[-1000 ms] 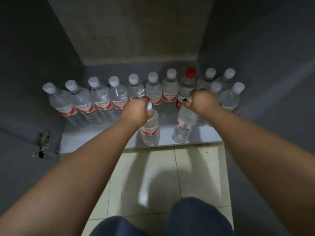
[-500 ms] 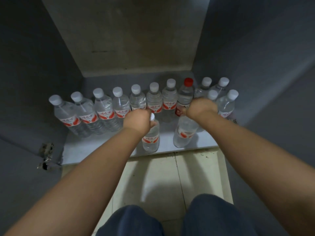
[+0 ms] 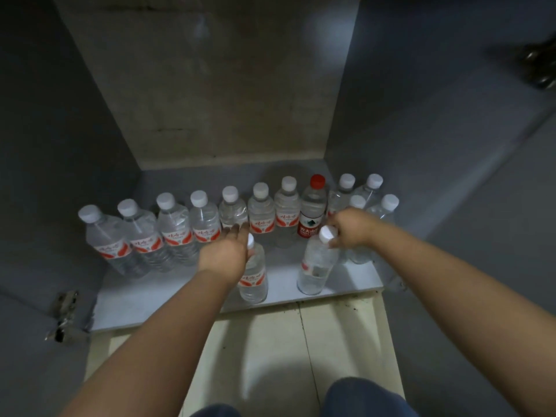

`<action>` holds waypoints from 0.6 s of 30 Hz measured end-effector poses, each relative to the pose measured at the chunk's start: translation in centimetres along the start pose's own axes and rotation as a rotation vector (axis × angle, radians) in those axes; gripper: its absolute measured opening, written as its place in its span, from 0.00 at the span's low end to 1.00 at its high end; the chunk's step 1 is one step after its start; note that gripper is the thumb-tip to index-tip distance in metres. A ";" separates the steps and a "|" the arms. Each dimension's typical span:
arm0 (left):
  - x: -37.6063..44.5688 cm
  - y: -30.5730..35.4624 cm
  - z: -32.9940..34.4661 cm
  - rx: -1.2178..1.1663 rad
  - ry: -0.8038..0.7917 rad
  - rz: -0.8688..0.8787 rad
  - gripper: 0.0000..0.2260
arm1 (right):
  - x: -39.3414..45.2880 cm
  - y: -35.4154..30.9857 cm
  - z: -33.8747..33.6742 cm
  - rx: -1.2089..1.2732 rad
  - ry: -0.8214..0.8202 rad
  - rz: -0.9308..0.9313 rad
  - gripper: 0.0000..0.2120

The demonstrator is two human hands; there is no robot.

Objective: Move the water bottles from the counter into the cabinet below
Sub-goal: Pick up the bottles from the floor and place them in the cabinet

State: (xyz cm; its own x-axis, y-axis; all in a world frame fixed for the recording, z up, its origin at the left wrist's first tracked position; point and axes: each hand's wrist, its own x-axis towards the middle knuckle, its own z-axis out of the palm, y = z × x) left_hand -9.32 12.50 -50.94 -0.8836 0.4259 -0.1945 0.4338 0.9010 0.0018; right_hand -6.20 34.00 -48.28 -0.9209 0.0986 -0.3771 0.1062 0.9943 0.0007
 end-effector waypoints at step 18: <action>-0.1 1.0 0.5 -0.009 0.004 -0.050 0.24 | 1.5 -1.6 0.5 -0.032 0.055 0.038 0.11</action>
State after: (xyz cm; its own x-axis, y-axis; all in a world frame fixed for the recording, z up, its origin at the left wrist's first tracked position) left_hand -8.71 13.27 -51.42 -0.9051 0.3802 -0.1905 0.3870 0.9221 0.0013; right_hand -7.58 32.52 -49.32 -0.9357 0.1371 -0.3250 0.1298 0.9906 0.0439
